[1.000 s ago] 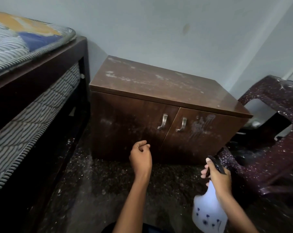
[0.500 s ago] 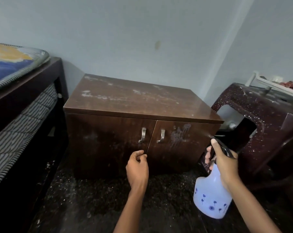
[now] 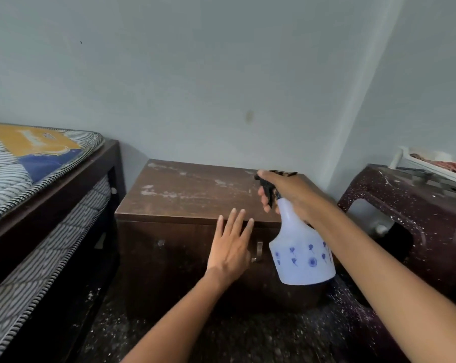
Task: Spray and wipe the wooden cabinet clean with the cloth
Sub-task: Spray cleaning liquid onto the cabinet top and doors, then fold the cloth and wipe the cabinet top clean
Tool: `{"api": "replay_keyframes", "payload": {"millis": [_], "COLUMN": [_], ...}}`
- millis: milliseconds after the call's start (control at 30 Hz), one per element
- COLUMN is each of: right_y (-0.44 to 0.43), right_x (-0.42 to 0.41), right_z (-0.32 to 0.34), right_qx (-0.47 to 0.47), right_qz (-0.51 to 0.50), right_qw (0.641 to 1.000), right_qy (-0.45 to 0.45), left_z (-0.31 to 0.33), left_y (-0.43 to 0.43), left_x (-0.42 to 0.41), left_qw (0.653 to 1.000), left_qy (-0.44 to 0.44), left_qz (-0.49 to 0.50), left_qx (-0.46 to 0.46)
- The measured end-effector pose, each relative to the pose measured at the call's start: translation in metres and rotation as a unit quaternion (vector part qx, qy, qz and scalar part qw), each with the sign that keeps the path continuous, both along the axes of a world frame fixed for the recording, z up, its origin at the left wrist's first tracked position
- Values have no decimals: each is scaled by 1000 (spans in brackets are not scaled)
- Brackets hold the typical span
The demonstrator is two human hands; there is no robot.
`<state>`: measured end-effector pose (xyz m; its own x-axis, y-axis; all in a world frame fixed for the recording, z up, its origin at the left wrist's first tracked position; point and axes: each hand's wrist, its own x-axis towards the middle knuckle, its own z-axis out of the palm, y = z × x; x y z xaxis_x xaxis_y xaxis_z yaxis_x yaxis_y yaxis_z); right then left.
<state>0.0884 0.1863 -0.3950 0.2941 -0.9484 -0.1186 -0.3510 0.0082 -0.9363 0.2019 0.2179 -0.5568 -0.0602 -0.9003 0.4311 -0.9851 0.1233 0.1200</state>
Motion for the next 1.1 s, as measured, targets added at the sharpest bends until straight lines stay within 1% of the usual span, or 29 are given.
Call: {"api": "replay_keyframes", "payload": {"millis": [67, 100, 167, 267, 367, 433, 533, 633, 700, 767, 833, 900, 967, 1067, 1100], "right_y": [-6, -10, -23, -44, -55, -51, -36, -28, -31, -37, -42, -45, -48, -61, -66], "right_x": [-15, -25, -49, -88, -126, -143, -158, -173, -188, -203, -222, -242, -263, -302, -316], "right_z": [5, 6, 4, -7, -20, -24, -28, -11, 12, 42, 76, 111, 142, 172, 179], "right_qx": [22, 27, 17, -15, -24, -3, 13, -9, -36, -76, -116, -154, -190, -235, -246], "right_qz": [-26, -44, -102, -221, -290, -290, -222, -197, -219, -252, -277, -292, -314, -365, -381], "right_qw": [998, 997, 991, 965, 947, 951, 973, 975, 966, 949, 926, 895, 858, 800, 786], "right_qy": [-52, -63, -85, -139, -134, -108, -64, -98, -133, -173, -227, -299, -359, -415, -420], "left_z": [-2, 0, 4, 6, 6, 8, 11, 15, 27, 41, 57, 72, 82, 90, 90], "left_y": [-2, -1, 0, 2, 4, 4, 3, 0, -4, -14, -26, -36, -40, -49, -52], "left_x": [13, 17, 18, 16, 15, 13, 11, 6, -1, -9, -18, -24, -29, -39, -42], "left_qw": [997, 994, 992, 990, 987, 986, 983, 977, 964, 946, 935, 936, 939, 944, 949], "left_qy": [-47, -64, -80, -78, -94, -103, -114, -133, -158, -171, -173, -189, -223, -235, -231], "left_qz": [10, 26, 46, 45, 48, 48, 52, 71, 90, 112, 130, 123, 92, 93, 95], "left_qx": [66, 83, 91, 113, 119, 126, 131, 150, 196, 252, 280, 269, 246, 211, 193]}}
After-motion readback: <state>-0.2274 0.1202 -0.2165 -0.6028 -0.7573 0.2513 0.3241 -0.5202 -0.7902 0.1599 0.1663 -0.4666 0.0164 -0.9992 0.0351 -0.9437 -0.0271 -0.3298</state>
